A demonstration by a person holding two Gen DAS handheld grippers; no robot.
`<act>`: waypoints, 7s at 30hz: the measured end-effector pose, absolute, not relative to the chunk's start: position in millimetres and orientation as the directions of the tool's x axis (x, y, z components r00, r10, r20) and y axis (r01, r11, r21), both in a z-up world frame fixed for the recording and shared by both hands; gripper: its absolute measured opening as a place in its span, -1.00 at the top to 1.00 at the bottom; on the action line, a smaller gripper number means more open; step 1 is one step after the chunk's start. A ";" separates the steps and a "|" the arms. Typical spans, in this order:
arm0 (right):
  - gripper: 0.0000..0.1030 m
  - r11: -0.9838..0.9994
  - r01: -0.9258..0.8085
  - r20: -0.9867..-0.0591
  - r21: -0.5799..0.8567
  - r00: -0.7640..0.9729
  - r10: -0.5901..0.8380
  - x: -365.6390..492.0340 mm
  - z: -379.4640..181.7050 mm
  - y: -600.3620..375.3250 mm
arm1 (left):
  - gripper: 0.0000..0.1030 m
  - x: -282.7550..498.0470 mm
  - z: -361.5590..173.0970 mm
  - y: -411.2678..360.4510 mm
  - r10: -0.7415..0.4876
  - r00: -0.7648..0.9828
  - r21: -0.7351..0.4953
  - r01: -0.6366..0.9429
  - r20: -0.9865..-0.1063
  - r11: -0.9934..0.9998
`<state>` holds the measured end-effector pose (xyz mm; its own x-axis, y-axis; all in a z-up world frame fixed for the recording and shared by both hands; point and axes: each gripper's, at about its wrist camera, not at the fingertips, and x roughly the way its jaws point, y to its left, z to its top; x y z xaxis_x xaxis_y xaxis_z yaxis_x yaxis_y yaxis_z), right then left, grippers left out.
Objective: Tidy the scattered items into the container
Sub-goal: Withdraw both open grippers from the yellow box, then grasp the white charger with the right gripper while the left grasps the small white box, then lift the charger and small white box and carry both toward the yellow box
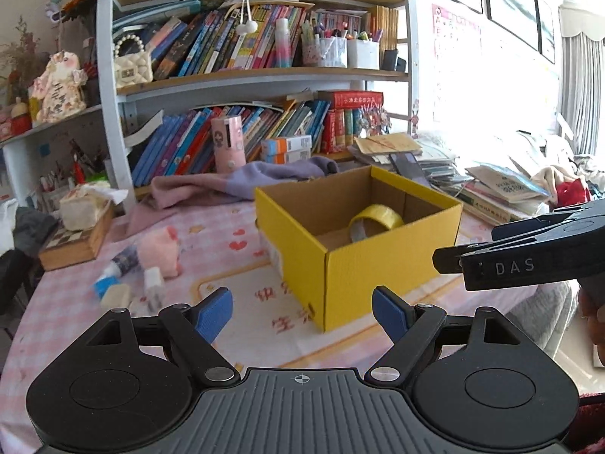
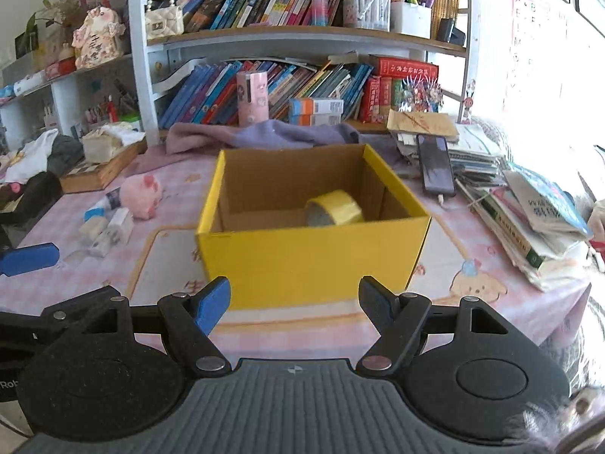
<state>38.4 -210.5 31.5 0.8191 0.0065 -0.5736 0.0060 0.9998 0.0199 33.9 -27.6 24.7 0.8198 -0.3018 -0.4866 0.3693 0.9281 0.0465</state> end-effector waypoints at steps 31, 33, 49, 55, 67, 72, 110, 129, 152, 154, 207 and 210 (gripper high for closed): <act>-0.50 0.952 -0.306 -0.678 -0.011 0.702 0.218 30.3 15.0 -80.9 | -0.63 -12.7 7.6 84.2 -0.061 0.806 0.014 0.086 -0.589 0.996; -0.50 0.945 -0.326 -0.679 -0.015 0.698 0.229 31.8 15.9 -73.8 | -0.63 -13.6 7.5 89.5 -0.049 0.805 0.009 0.067 -0.591 0.998; -0.50 0.904 -0.427 -0.708 -0.028 0.647 0.284 63.6 8.1 -36.3 | -0.64 1.7 -3.7 117.8 0.013 0.780 -0.012 -0.026 -0.625 1.000; -0.50 0.902 -0.432 -0.725 -0.018 0.626 0.285 95.9 -1.2 -29.3 | -0.64 31.1 -11.9 121.9 0.016 0.760 -0.004 -0.024 -0.650 1.000; -0.42 0.891 -0.454 -0.729 -0.007 0.613 0.307 192.3 -0.6 -11.9 | -0.62 111.0 -19.9 124.0 -0.001 0.756 0.014 0.013 -0.655 1.000; -0.39 0.876 -0.482 -0.744 0.011 0.582 0.329 232.8 -7.0 -2.4 | -0.61 144.4 -29.0 123.4 -0.001 0.723 0.019 0.019 -0.691 1.000; 0.51 0.887 -0.456 -0.844 0.064 0.449 0.292 337.1 -51.6 -13.5 | 0.20 263.9 -82.6 97.7 -0.065 0.629 -0.004 0.098 -0.775 0.995; 0.52 0.867 -0.489 -0.839 0.096 0.429 0.335 344.0 -55.5 -8.1 | 0.46 265.5 -78.3 104.7 -0.061 0.657 -0.049 0.036 -0.752 0.998; 0.51 0.895 -0.425 -0.767 0.135 0.527 0.366 273.1 -15.3 -29.9 | 0.45 204.0 -17.3 113.1 -0.089 0.761 -0.031 0.090 -0.642 0.995; 0.52 0.891 -0.434 -0.762 0.135 0.529 0.373 267.1 -12.6 -29.2 | 0.45 197.1 -11.2 117.5 -0.072 0.775 -0.030 0.068 -0.628 0.997; 0.52 0.872 -0.473 -0.669 0.129 0.607 0.429 67.5 31.6 -28.5 | 0.45 13.0 30.2 123.8 -0.194 0.812 -0.115 0.156 -0.550 0.981; 0.52 0.869 -0.481 -0.673 0.114 0.606 0.424 60.1 34.5 -25.9 | 0.45 6.6 31.0 124.0 -0.200 0.814 -0.123 0.159 -0.545 0.980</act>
